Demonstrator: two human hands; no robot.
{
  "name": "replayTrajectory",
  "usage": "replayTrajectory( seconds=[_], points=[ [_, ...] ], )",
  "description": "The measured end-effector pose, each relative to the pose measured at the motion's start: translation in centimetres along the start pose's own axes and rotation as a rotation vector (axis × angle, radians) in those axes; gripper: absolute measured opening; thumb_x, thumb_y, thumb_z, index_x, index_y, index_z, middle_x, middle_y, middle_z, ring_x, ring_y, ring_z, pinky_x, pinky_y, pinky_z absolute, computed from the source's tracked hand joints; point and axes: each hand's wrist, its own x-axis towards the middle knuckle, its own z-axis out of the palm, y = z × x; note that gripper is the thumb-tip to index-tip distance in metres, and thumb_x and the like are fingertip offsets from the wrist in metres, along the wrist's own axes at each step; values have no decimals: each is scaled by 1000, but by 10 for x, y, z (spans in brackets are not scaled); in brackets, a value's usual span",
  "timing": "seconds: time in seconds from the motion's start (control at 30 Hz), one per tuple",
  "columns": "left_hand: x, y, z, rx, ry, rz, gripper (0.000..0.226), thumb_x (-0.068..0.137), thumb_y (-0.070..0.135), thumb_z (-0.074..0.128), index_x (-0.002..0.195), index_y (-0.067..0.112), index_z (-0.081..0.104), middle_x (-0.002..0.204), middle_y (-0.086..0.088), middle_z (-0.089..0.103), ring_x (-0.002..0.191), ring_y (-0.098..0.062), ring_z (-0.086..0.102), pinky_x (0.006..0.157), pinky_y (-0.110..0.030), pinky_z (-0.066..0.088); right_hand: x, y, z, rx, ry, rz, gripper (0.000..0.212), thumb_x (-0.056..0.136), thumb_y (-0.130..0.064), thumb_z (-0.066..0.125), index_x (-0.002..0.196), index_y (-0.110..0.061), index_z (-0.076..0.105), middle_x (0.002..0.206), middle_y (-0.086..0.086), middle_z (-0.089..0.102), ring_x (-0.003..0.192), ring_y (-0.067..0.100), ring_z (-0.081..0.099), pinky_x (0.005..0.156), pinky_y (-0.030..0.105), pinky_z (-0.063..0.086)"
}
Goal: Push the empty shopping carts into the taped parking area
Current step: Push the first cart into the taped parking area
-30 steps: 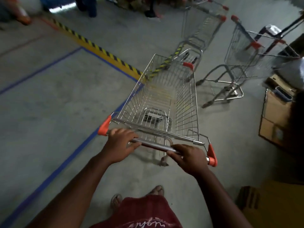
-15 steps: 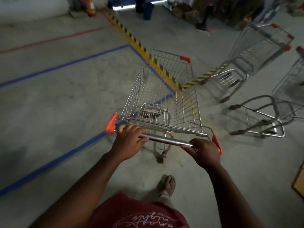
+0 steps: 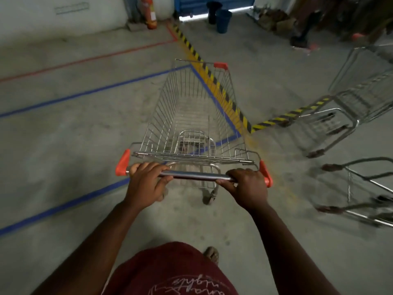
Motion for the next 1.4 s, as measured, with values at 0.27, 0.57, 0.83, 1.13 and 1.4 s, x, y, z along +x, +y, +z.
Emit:
replayTrajectory(
  seconds=[0.27, 0.57, 0.83, 1.13, 1.4],
  points=[
    [94, 30, 39, -8, 51, -47, 36, 94, 59, 53, 109, 31, 71, 104, 15, 69, 100, -15, 60, 88, -34, 26, 93, 83, 7, 35, -63, -59, 64, 92, -82, 43, 87, -26, 73, 75, -4, 70, 72, 24, 67, 71, 39, 51],
    [252, 39, 107, 1, 129, -62, 34, 94, 56, 60, 108, 28, 72, 105, 10, 71, 100, -21, 65, 91, -43, 37, 225, 163, 31, 46, -14, 166, 43, 87, -68, 67, 105, -30, 80, 100, -2, 73, 106, 30, 63, 113, 54, 34],
    [375, 65, 141, -59, 107, -129, 26, 92, 50, 68, 106, 28, 71, 102, 11, 71, 96, -23, 64, 91, -42, 37, 345, 247, 46, 143, -114, 214, 44, 84, -68, 68, 105, -30, 79, 103, -3, 70, 111, 34, 58, 112, 63, 29],
    [487, 89, 186, -1, 135, -227, 34, 93, 57, 58, 107, 29, 71, 102, 11, 70, 97, -21, 63, 92, -41, 34, 464, 340, 67, 230, -137, 95, 59, 83, -75, 56, 109, -27, 79, 96, -1, 69, 102, 34, 59, 102, 55, 42],
    [549, 116, 191, 13, 89, -358, 39, 89, 56, 57, 104, 26, 76, 99, 10, 73, 96, -22, 67, 91, -42, 39, 526, 388, 79, 255, -116, -20, 57, 86, -76, 57, 105, -27, 79, 94, 0, 70, 97, 35, 56, 93, 56, 47]
  ],
)
